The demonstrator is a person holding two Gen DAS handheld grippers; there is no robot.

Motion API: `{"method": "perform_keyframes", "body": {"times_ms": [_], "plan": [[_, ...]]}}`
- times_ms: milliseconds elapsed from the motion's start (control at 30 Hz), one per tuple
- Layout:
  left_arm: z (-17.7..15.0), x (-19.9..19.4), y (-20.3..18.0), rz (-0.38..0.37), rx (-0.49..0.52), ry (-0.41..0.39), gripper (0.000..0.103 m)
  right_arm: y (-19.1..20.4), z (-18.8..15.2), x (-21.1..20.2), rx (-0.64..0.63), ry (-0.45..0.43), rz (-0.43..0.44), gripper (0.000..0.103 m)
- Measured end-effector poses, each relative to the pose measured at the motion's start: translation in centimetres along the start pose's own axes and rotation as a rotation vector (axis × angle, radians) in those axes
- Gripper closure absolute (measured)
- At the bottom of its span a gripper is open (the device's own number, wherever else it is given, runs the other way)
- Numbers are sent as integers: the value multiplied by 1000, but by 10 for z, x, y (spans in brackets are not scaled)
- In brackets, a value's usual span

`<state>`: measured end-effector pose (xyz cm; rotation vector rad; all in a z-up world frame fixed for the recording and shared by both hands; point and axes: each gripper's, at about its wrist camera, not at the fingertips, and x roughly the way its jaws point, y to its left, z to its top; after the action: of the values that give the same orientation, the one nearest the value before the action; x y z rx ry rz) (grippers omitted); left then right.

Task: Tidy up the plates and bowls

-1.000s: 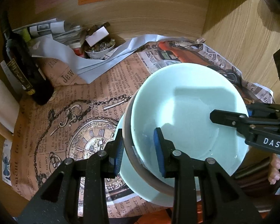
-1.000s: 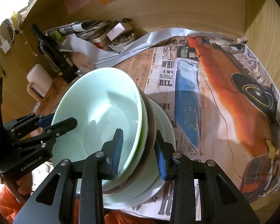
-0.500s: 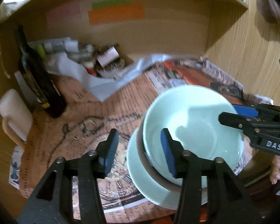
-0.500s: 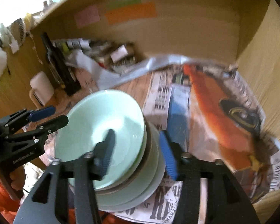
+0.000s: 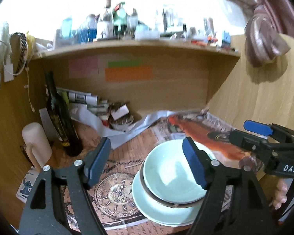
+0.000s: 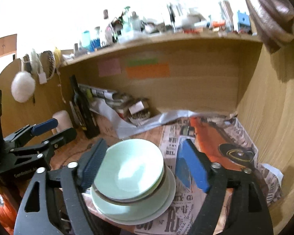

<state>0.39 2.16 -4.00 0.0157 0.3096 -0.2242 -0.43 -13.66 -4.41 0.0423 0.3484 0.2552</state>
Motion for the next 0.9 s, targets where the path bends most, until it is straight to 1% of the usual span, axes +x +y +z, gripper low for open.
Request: {"method": "perform_keyframes", "body": {"times_ms": [100,167,200,267,333,533,800,900], "plan": [[-1,-13,-4,0,1,-39,20,4,-1,-12,-7,-42,1,18],[-2,-23,-7,8,1,-65,19,5,-2,-18,-4,-61,4,12],[-3,-27,-7,9,2,-76,17,5,-3,-22,-1,-75,4,10],[-4,-33,-10,9,3,-93,14,6,-5,-28,-3,-95,1,3],[-6,-39,-13,15,5,-115,9,9,-6,-33,-12,-114,-6,0],[-11,-52,-21,37,8,-164,3,13,-11,-42,-32,-136,-3,0],[-13,-56,-25,49,13,-178,2,14,-15,-48,-26,-147,1,0],[-14,-57,-23,42,11,-178,2,13,-15,-49,-23,-147,7,0]]}}
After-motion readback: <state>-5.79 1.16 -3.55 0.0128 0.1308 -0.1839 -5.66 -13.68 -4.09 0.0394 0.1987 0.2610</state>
